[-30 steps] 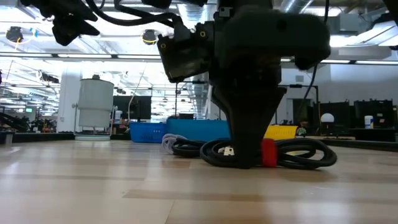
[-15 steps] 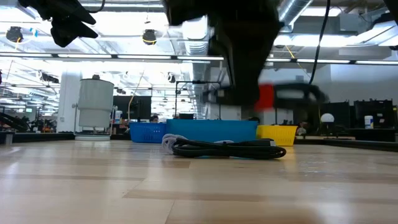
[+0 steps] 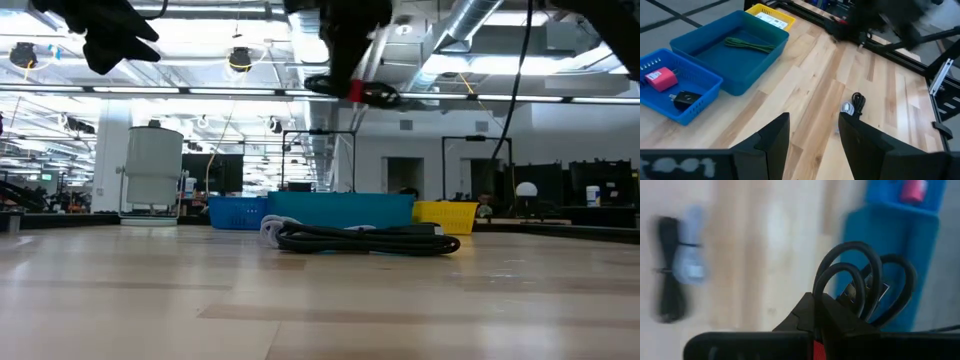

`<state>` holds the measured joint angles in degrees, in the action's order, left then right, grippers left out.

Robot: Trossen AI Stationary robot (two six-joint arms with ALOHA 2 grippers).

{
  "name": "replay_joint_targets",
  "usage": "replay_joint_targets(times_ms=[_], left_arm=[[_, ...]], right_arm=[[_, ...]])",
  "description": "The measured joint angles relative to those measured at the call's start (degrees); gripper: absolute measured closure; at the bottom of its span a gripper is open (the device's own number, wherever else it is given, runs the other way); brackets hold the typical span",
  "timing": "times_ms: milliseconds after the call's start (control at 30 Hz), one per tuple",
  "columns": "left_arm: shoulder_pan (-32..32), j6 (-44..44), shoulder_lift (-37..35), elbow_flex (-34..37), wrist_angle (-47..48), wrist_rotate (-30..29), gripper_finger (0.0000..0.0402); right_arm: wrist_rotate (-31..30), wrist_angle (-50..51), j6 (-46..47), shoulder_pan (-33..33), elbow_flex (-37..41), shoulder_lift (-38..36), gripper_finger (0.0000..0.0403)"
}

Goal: Pick and place items into bin
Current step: Put the bottom black charger cable into the dark blue bin, then put the black charger cable into the dark blue bin

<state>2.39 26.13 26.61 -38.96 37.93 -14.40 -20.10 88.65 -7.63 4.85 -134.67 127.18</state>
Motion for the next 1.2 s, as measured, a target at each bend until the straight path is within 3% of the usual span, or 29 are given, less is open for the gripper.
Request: replay_joint_targets(times_ms=[233, 467, 633, 833, 967, 1200], left_arm=[[0.0, 0.5, 0.0, 0.0, -0.1, -5.4, 0.0242], [0.0, 2.9, 0.0, 0.0, -0.1, -10.5, 0.0242], [0.0, 3.6, 0.0, 0.0, -0.1, -12.8, 0.0242], [0.0, 4.5, 0.0, 0.0, 0.1, -14.0, 0.0242], [0.0, 4.5, 0.0, 0.0, 0.1, -14.1, 0.0242], [0.0, 4.5, 0.0, 0.0, 0.2, -14.4, 0.0242]], right_arm=[[1.5, -5.9, -14.8, -13.7, 0.0, -2.8, 0.0398], [15.1, -11.8, -21.8, -25.7, 0.1, -1.9, 0.0391], [21.9, -14.0, -21.0, -31.0, 1.0, -0.3, 0.0358], [29.1, -14.1, -22.9, -32.9, 3.4, 0.9, 0.0317], [29.0, -14.6, -24.1, -32.4, 5.5, 0.7, 0.0295], [27.6, -7.8, -17.9, -30.5, 5.4, 0.3, 0.0281]])
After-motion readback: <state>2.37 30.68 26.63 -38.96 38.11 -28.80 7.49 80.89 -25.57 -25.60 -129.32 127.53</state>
